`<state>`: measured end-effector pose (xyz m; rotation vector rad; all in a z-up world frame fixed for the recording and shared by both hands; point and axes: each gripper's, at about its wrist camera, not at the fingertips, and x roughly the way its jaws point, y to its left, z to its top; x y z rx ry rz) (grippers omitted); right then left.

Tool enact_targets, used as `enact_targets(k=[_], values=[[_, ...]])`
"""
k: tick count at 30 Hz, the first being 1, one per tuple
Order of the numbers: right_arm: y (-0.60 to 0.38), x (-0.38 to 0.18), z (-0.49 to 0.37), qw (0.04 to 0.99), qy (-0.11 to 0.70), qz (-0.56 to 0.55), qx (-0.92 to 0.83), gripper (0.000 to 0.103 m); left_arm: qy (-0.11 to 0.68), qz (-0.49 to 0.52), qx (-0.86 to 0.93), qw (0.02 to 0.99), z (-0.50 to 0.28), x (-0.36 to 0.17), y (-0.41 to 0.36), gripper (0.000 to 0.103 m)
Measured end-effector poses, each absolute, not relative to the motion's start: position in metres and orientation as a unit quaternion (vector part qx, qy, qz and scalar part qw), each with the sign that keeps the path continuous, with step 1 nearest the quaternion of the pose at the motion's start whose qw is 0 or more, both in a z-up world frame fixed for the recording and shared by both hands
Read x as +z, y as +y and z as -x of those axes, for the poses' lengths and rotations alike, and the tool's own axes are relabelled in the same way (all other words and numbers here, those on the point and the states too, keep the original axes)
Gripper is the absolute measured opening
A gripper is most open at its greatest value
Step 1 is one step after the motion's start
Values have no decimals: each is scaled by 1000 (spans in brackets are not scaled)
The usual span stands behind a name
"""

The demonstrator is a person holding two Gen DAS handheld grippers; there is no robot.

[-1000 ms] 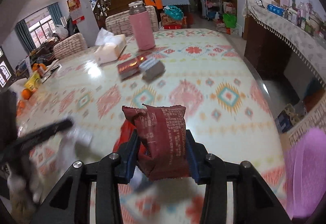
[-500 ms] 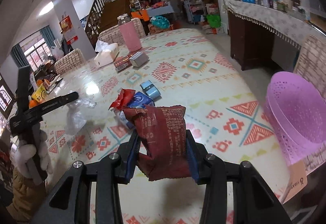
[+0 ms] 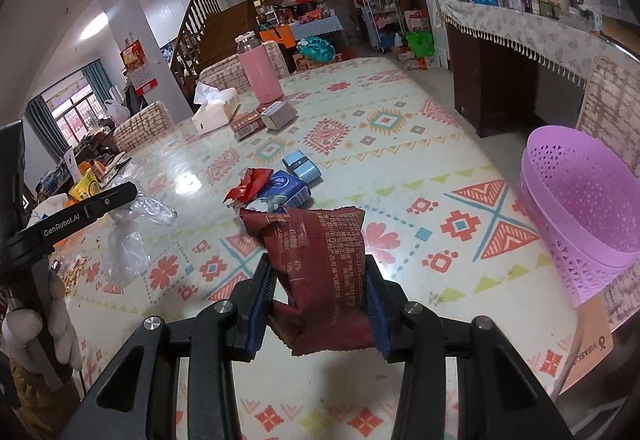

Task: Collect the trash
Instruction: 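Lift both held bags and carry them toward the pink basket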

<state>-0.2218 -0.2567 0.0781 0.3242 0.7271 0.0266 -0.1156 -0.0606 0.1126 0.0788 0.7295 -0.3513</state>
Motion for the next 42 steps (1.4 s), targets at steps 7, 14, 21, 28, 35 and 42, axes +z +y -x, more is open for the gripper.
enact_targets(k=[7, 14, 21, 28, 35, 42], values=[[-269, 78, 231, 923, 346, -170, 7, 46, 355, -51, -182, 915, 126, 114, -77, 29], [-288, 76, 239, 923, 338, -184, -6, 46, 353, -70, -192, 913, 132, 117, -100, 29], [-312, 71, 246, 921, 332, -200, -18, 46, 351, -89, -206, 909, 135, 119, -130, 30], [-342, 66, 257, 920, 324, -221, -33, 46, 352, -113, -225, 902, 138, 118, -170, 29], [-377, 63, 271, 917, 315, -240, -54, 46, 350, -140, -251, 892, 144, 117, -218, 29], [-410, 62, 287, 914, 308, -255, -71, 46, 347, -164, -276, 881, 152, 116, -264, 30]])
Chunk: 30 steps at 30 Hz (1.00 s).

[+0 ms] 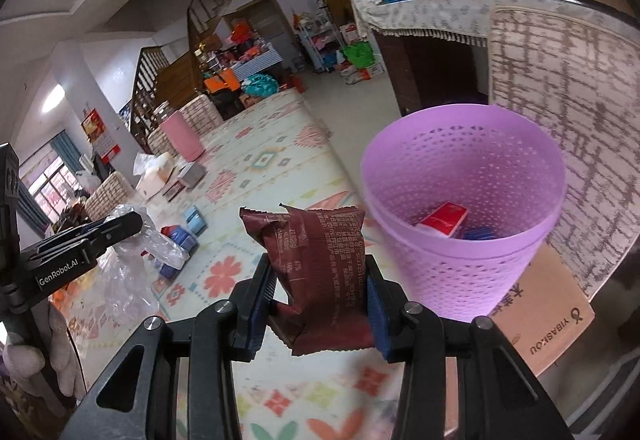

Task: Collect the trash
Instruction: 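Lift both held bags and carry them toward the pink basket, then open both tools over the pink basket to drop the bags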

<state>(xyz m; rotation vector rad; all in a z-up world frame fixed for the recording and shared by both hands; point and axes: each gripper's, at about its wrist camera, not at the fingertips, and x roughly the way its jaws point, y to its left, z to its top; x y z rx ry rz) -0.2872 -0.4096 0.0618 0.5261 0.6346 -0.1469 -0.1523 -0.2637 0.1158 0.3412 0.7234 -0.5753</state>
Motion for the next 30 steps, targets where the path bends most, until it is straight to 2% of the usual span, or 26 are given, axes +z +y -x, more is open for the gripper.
enact_targets(k=[16, 30], values=[[-477, 65, 312, 910, 288, -277, -112, 46, 354, -183, -328, 856, 158, 119, -350, 29], [-533, 69, 292, 908, 277, -281, -143, 47, 402, -131, -393, 816, 109, 125, -444, 31]])
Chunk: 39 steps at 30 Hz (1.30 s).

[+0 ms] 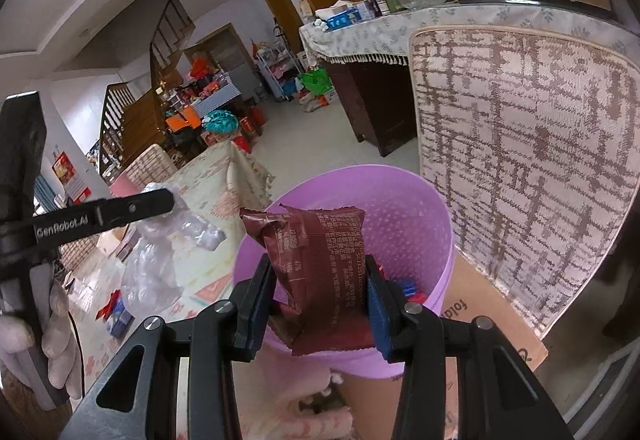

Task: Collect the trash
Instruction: 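Open both tools over the pink basket to drop the bags, then move both tools back to the table toward the red foil wrapper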

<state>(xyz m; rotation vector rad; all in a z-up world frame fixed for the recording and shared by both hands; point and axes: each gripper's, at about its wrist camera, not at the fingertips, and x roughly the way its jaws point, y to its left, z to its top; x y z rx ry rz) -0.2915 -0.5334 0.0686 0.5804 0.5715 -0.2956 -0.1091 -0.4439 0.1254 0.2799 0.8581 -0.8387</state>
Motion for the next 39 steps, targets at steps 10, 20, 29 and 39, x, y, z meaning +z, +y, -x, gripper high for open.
enact_targets(k=[10, 20, 29, 39], values=[[-547, 58, 283, 901, 270, -303, -156, 68, 403, -93, -394, 820, 103, 125, -432, 72], [-508, 59, 270, 901, 285, -309, -109, 75, 429, -97, -355, 825, 112, 107, -375, 79], [-434, 58, 243, 904, 309, -294, -33, 80, 433, -85, -288, 850, 102, 94, -268, 79], [-357, 37, 186, 892, 335, -299, 51, 80, 497, 53, -179, 847, 30, 61, -134, 79]])
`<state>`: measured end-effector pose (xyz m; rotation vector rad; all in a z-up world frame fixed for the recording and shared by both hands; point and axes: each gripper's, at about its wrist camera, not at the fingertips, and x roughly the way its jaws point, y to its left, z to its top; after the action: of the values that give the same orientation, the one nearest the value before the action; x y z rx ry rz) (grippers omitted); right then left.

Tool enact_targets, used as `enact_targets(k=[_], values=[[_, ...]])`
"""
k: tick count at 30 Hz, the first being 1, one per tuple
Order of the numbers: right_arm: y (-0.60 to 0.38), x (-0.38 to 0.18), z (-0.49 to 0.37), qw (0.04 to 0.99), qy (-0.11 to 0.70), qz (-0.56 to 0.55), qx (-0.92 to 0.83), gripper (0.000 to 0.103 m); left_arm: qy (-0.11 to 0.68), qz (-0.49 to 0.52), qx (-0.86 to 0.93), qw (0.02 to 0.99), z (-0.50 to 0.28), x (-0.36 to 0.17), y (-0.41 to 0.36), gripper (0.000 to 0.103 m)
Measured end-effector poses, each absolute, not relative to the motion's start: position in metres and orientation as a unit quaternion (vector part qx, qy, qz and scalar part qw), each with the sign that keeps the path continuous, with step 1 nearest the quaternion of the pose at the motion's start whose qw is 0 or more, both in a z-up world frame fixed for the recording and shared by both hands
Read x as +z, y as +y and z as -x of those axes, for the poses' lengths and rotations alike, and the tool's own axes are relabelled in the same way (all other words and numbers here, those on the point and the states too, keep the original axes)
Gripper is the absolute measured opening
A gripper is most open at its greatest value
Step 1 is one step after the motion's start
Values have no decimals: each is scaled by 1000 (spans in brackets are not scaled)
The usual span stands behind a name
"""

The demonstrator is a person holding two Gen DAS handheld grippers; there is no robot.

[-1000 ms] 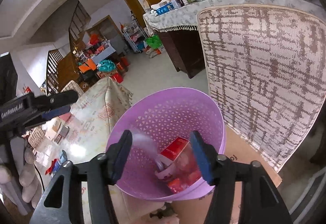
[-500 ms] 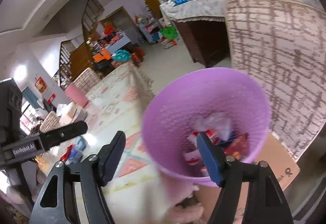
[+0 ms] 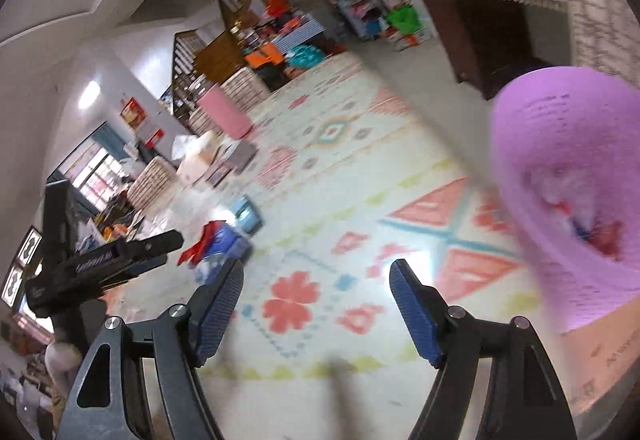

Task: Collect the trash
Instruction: 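Move both tools back to the table toward the red foil wrapper, then grasp the red foil wrapper with the left tool while the right tool grasps the blue tissue pack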

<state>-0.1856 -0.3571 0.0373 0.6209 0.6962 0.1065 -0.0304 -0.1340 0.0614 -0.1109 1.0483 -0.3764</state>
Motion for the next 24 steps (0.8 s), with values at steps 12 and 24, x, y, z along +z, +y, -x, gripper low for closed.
enact_targets(k=[12, 24], values=[[-343, 33, 177, 897, 335, -283, 50, 80, 545, 79, -204, 809, -14, 31, -155, 64], [-336, 34, 176, 902, 342, -259, 42, 80, 489, 70, -214, 843, 10, 57, -121, 28]])
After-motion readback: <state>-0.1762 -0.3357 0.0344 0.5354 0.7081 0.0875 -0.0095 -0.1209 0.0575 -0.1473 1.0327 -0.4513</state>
